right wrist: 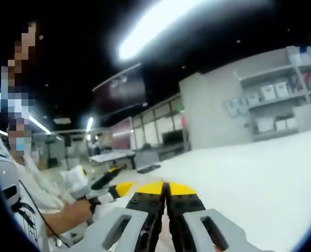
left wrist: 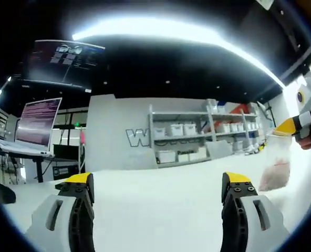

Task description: Open the resealable bag by pulling the two sides of the seal apart until the entire bag opening is separated and visibly accessible.

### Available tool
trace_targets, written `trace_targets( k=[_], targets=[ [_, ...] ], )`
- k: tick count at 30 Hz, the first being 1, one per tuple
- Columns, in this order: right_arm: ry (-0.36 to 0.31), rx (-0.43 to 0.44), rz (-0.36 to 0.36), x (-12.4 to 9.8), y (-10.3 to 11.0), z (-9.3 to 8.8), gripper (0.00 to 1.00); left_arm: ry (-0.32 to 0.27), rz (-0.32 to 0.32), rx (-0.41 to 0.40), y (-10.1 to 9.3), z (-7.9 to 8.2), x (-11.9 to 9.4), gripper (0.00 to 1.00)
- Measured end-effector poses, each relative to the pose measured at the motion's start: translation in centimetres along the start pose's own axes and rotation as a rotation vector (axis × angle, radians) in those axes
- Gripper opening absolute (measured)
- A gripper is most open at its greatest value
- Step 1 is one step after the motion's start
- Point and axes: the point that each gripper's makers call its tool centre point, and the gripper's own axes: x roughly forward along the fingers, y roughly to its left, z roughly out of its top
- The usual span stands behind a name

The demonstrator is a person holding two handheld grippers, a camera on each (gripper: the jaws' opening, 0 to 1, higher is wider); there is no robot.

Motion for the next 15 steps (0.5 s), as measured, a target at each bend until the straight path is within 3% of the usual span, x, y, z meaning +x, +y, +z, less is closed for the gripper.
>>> trace_targets(
  k=[15],
  targets=[
    [-0.012,-0.024,-0.012,1.7,-0.7,0.3,0.0,-0.005,-0.006,0.004,-0.1,-0.1,0.1,1.0]
  ],
)
